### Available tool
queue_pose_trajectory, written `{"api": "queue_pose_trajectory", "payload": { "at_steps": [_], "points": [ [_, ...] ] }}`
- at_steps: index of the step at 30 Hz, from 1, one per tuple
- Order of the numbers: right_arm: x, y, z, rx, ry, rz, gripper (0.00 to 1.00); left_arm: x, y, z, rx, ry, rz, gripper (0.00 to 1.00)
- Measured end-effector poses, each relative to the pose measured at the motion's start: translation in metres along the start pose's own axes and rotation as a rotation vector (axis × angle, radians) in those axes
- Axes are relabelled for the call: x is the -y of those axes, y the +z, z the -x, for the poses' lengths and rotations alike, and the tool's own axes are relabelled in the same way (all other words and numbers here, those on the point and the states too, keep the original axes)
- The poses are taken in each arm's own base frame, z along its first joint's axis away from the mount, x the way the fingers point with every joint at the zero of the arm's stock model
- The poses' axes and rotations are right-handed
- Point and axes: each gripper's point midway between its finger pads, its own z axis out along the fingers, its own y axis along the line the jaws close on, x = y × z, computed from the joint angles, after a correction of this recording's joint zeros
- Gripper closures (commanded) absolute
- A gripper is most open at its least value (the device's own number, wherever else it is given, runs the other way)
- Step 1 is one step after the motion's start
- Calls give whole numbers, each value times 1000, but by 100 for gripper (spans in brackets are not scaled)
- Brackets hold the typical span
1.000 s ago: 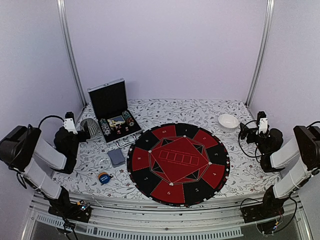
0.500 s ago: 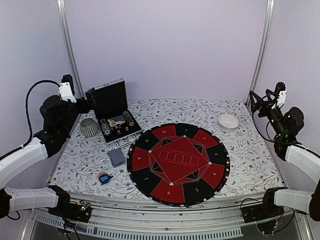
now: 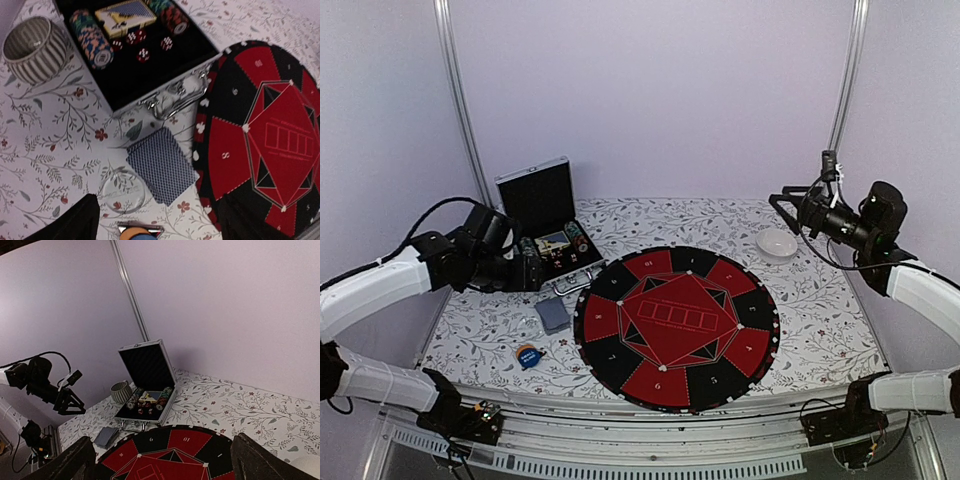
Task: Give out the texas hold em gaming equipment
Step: Pick up the dealer button from the center of the board.
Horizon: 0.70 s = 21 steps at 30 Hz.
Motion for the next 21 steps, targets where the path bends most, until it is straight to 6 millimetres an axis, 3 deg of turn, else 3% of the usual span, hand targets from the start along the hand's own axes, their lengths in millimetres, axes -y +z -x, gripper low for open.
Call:
{"api": "queue_pose_trajectory", "payload": {
  "at_steps": [5,10,16,21],
  "points": [
    [-33,20,-14,-71,-10,84,4,-21,20,-59,-248,-9,106,10],
    [-31,22,-20,-97,-12,74,4,-37,34,-103,-433,7,190,11],
    [-26,22,-28,-122,-7,53,1,-50,53,-137,-571,42,250,13],
    [-24,22,-33,-141,-6,45,1,-58,71,-148,-625,34,251,15]
  ]
}}
